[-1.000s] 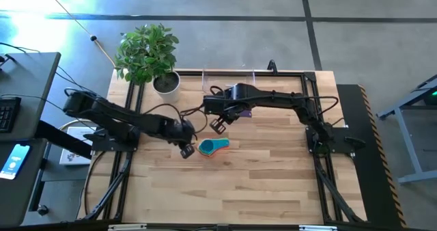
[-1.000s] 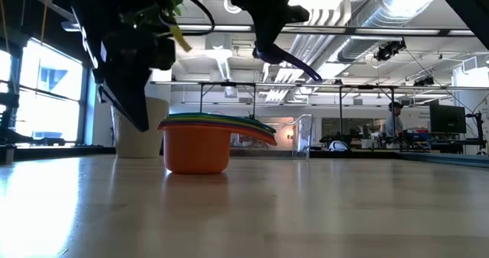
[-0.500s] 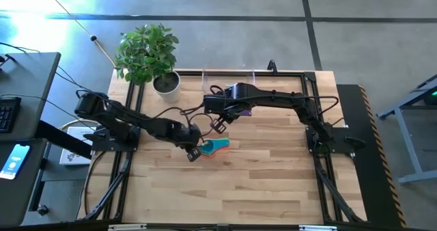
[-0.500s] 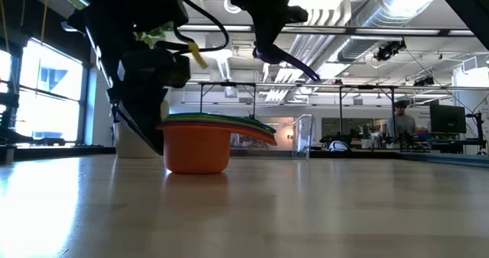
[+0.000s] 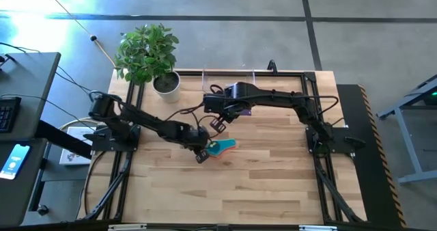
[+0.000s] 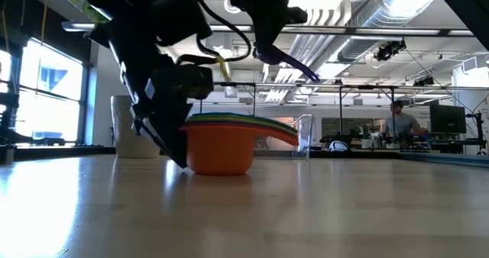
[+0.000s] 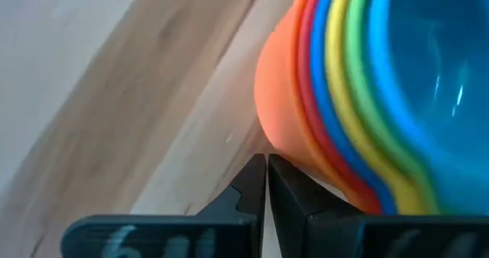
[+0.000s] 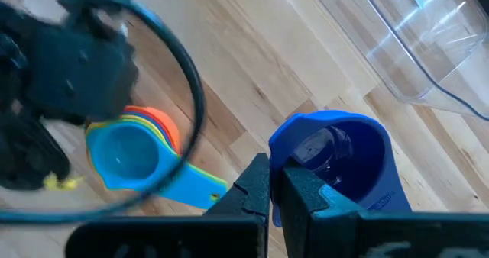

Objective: Nest measuring cups in basket
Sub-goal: Stack the dark blue measuring cup on top of the light blue measuring cup

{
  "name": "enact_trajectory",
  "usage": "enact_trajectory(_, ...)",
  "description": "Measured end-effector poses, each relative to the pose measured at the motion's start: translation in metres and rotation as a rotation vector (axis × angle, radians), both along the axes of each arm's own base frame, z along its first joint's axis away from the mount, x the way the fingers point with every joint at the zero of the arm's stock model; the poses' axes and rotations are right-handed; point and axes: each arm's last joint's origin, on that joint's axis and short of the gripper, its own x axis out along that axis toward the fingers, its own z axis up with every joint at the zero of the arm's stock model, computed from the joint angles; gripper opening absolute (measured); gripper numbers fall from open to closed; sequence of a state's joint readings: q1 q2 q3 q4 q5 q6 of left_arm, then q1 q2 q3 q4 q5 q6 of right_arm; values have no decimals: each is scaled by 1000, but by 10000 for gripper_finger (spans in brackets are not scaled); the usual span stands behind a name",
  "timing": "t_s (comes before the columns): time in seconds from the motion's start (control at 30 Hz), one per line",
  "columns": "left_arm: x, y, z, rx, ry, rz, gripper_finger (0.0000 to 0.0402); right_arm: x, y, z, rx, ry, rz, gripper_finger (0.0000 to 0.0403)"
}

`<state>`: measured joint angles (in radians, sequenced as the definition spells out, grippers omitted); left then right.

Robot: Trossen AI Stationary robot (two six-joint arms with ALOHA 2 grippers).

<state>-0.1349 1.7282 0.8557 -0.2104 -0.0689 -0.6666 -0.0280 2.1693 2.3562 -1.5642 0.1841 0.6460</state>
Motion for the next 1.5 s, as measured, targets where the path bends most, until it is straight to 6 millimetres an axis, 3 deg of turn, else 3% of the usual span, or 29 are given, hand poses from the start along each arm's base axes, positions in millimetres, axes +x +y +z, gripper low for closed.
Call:
enact_trajectory(0.4, 42, -4, 6, 18, -55, -81, 10, 0, -2, 0, 13, 5, -5, 0)
enact_trajectory(0.67, 42, 2, 18, 25, -49, -78, 10, -1, -4, 0, 24, 9, 0, 0)
enact_trajectory(1.03, 10, 4, 39, 96, 139, -89, 10, 0, 7, 0, 78, 8, 53, 0)
enact_trajectory(1.23, -17, 3, 71, 189, 178, -80, 10, 0, 25, 0, 113, 5, 92, 0)
enact_trajectory(1.5, -49, 4, 122, 224, 39, -55, 10, 2, 58, 1, 172, -30, 181, 0)
